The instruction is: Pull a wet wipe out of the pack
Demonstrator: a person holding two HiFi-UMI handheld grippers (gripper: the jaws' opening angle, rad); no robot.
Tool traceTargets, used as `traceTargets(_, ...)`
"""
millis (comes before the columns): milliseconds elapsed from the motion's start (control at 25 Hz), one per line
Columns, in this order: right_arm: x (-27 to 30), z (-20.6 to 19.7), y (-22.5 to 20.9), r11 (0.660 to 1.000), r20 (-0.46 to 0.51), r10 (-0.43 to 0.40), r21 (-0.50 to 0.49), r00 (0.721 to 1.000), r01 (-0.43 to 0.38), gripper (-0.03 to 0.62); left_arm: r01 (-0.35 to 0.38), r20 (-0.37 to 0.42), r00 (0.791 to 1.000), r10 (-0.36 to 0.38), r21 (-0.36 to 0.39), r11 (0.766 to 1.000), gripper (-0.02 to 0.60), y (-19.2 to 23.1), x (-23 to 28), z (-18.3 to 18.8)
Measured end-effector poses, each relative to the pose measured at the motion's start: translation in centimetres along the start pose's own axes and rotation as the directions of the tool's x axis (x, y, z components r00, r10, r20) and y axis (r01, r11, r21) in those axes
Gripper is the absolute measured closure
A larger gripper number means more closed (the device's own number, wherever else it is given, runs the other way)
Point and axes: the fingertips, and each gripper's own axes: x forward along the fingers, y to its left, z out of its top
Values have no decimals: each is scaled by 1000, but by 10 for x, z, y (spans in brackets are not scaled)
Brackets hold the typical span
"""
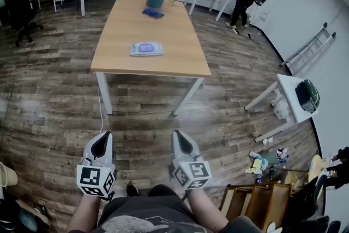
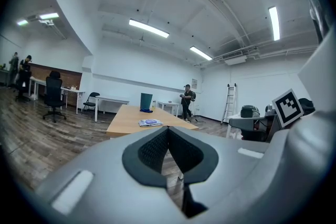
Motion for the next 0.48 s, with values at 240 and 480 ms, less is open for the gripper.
traceTargets(240, 14, -1, -6, 999, -13, -23, 25, 1000, 23, 605, 0, -3, 1000, 0, -1, 1000, 563, 15, 10, 3)
traceTargets(480, 49, -3, -20, 1000, -21, -7, 30, 1000, 7, 605, -32, -11, 999, 32, -13, 999, 563, 28, 29, -1)
